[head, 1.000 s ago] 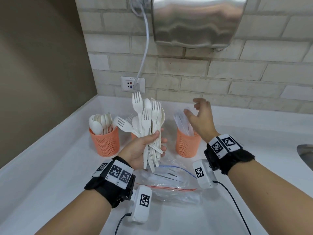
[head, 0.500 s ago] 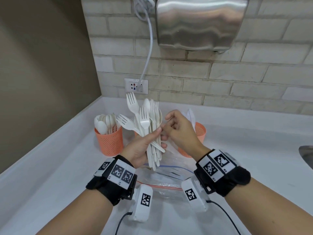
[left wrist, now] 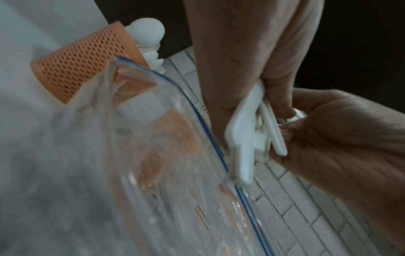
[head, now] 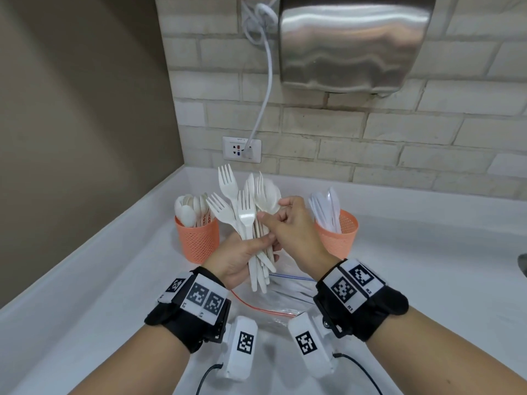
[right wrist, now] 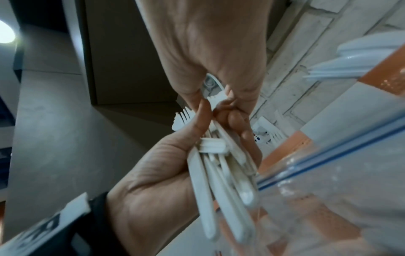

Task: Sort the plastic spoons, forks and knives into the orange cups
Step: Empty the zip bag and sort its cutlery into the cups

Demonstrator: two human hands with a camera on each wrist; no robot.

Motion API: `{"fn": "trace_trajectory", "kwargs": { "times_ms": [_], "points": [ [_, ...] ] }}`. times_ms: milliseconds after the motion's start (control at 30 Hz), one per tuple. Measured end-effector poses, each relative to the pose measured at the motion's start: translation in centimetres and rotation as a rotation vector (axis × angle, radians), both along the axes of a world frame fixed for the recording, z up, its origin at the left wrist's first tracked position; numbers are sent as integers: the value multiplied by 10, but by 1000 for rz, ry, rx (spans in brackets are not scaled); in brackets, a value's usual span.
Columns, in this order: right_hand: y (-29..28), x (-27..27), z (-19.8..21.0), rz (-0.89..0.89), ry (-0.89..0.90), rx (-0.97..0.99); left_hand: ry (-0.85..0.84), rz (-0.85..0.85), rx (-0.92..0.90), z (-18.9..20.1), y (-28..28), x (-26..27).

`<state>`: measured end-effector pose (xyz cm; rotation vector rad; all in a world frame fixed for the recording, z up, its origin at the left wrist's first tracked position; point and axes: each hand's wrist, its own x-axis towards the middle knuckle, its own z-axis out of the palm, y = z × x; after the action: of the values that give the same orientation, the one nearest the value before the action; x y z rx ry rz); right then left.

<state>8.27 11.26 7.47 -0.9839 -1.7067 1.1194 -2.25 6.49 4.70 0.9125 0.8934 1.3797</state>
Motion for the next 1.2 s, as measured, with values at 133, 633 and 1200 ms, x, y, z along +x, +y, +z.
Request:
{"fn": "trace_trajectory", "kwargs": {
  "times_ms": [133, 633, 1200],
  "points": [
    [-2, -9, -3, -3, -24, 29, -14, 11, 4, 1, -3, -3],
    [2, -18, -14, 76, 60, -165, -102, 86, -53, 0, -2, -9],
    [3, -5, -11, 147, 47, -136, 87, 160, 11, 2, -4, -9]
  ]
}}
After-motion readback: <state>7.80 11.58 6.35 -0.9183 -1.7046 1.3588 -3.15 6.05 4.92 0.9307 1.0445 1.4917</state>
